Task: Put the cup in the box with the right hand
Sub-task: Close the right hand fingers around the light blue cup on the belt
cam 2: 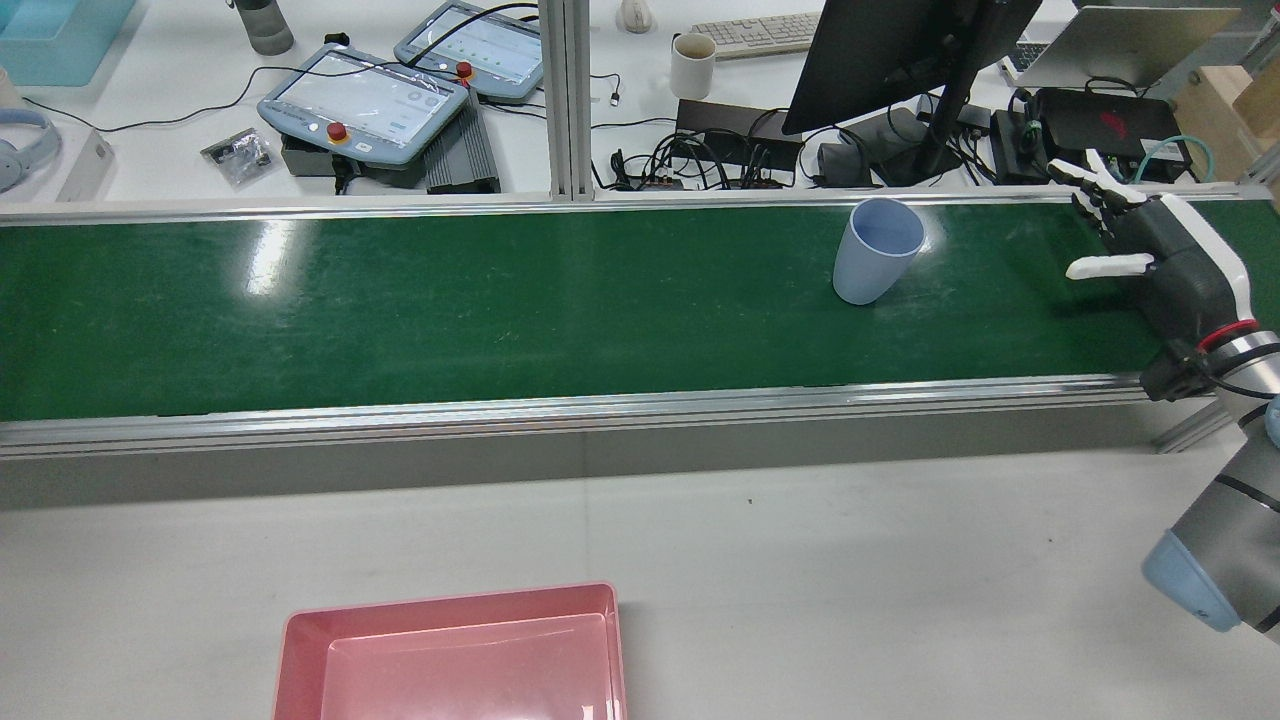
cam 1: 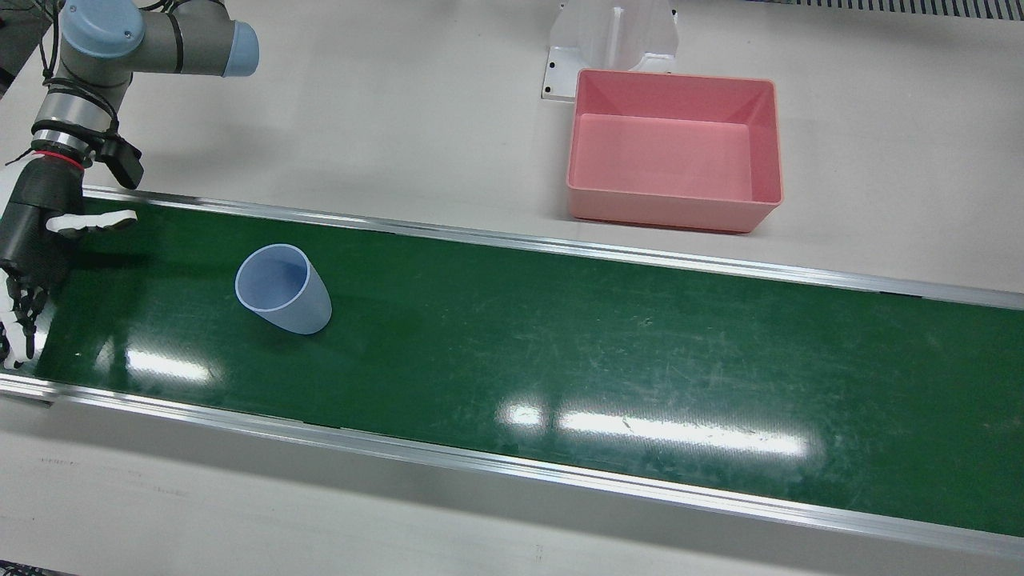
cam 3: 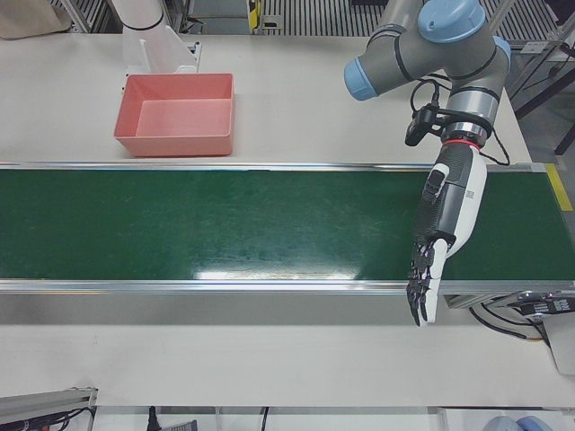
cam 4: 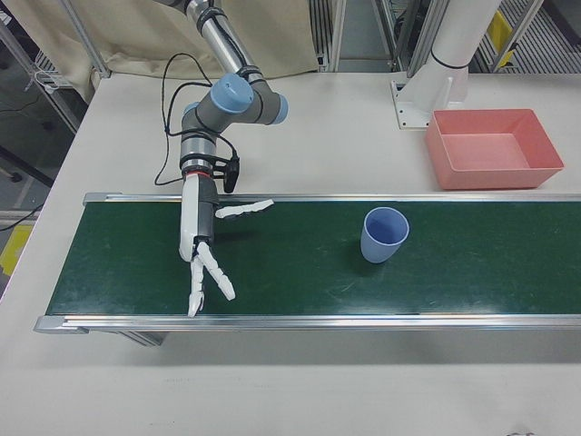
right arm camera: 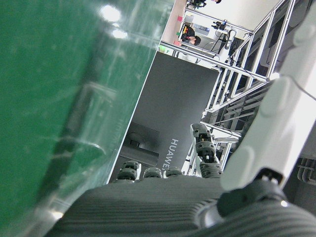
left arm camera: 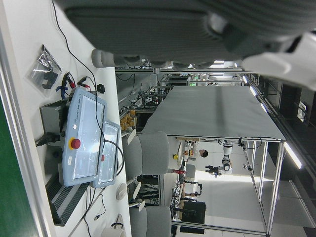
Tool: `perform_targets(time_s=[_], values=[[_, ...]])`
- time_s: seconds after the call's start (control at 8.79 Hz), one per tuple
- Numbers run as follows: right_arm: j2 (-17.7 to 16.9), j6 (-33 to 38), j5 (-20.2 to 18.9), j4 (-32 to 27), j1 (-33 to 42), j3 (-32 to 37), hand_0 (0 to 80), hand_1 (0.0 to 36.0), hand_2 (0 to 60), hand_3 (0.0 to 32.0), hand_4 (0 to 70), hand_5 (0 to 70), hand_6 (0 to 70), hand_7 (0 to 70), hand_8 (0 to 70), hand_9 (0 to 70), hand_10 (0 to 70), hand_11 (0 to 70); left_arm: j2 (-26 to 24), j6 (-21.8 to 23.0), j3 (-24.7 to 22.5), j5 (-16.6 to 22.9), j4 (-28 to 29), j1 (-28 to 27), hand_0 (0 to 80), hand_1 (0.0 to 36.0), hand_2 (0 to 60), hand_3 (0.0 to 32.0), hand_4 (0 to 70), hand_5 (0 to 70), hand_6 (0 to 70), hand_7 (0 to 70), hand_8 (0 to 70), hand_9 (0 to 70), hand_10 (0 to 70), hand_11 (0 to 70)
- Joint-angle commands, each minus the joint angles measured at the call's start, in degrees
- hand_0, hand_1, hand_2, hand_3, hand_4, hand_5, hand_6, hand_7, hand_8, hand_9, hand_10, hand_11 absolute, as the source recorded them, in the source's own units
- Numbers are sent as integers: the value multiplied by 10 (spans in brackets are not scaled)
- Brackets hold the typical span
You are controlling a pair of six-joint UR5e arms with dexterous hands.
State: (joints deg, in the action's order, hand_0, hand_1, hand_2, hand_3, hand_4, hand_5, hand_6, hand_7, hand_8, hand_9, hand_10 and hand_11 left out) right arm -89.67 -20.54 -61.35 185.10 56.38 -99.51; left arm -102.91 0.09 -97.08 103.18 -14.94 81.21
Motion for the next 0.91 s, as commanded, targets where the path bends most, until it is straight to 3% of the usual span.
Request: perform_targets(time_s=[0.0,0.8], values=[[0,-6,0,0,-5,-7,488,59,0,0,0,48,12,0,0,21,36,71,1,0,0,0,0,0,0,0,0,0,0,0,0,0,0,0,0,0],[0,-7,2,0,-11,-7,488,60,0,0,0,48,12,0,0,19,36,71,0,0,0,0,0,0,0,0,0,0,0,0,0,0,0,0,0,0]])
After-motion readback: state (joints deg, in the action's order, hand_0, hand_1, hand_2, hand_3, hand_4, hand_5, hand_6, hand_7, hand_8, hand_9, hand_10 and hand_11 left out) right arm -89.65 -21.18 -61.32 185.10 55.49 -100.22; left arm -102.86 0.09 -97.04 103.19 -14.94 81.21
